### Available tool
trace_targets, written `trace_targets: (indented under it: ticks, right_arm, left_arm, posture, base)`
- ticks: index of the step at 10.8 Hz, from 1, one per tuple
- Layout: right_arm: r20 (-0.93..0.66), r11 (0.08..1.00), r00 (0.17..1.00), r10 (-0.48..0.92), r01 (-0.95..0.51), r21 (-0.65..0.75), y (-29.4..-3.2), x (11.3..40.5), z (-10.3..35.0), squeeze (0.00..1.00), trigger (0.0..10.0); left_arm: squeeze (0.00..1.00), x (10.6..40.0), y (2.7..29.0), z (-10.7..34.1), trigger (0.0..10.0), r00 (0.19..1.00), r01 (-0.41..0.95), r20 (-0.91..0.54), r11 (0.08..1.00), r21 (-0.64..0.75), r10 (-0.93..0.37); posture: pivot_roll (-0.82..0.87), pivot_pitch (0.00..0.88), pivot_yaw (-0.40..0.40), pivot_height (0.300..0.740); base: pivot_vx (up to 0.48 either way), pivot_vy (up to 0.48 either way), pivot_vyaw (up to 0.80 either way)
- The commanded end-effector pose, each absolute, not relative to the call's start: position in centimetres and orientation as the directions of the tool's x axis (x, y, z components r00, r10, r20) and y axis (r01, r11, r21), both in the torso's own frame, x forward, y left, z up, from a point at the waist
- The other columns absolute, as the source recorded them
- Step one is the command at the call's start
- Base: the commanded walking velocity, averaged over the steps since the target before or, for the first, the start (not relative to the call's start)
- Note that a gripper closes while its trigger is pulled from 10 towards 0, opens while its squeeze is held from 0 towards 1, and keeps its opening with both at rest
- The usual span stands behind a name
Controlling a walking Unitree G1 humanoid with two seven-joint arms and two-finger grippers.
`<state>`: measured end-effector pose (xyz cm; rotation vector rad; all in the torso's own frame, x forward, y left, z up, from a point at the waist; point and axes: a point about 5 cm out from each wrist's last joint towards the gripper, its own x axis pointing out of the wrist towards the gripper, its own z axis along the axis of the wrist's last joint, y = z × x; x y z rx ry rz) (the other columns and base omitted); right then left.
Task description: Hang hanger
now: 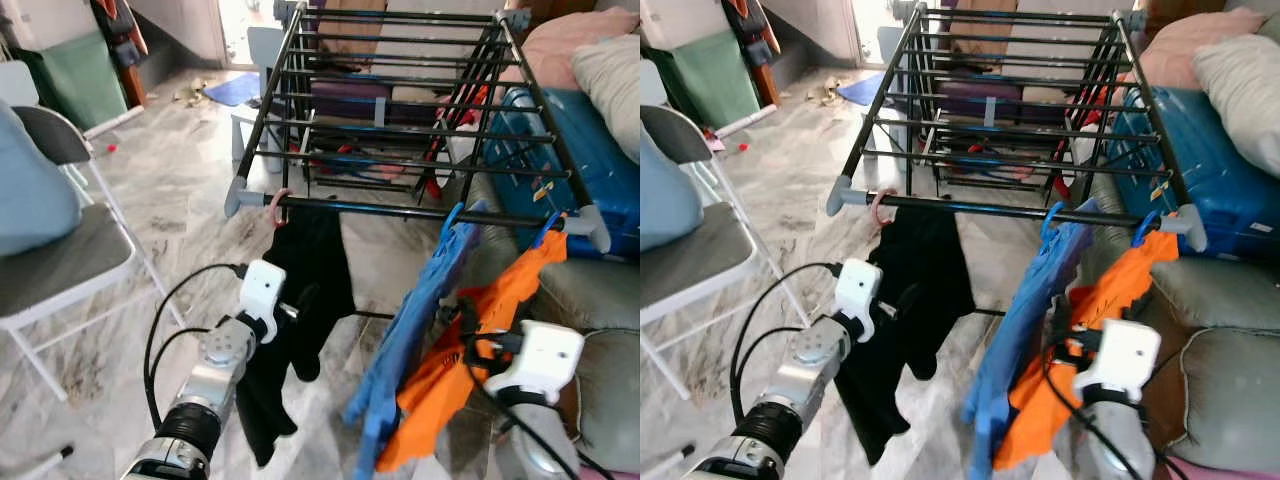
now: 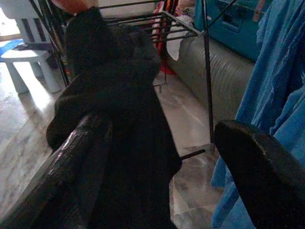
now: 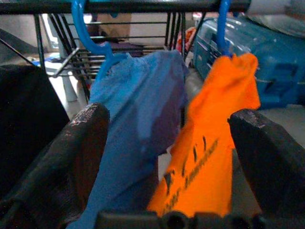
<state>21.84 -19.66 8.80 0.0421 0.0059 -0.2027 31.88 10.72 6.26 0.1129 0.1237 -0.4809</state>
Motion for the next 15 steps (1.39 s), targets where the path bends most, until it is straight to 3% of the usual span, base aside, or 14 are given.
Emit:
trace_targets:
  ticks: [1,6,15]
  right_arm:
    - [-0.020,0.978,0.979,-0.205,0.206,0.045,-19.7,21.8,8.5,0.00,10.0]
    - [-0.034,0.975,0.975,-0.218,0.220,0.043,-19.8,21.8,8.1,0.00,10.0]
    - [-0.084,0.946,0.950,-0.301,0.309,0.097,-20.3,21.5,6.7,0.00,10.0]
  left_arm:
    - [0.00,31.7,11.0,6.0,10.0,0.878,0.467,-0.163,0.880,0.088,-0.450]
    - [0.00,31.7,11.0,5.9,10.0,0.874,0.473,-0.178,0.876,0.094,-0.453]
    - [0.00,31.8,12.9,5.4,10.0,0.896,0.422,-0.192,0.903,0.084,-0.401]
  posture:
    - [0.03,0.000,-0.033,0.740]
    - [0.03,0.000,-0.028,0.740]
    - [0.03,0.000,-0.014,0.740]
  base:
    - [-0.262,0.000,0.00]
    - [-0.253,0.000,0.00]
    - [0.000,0.000,0.00]
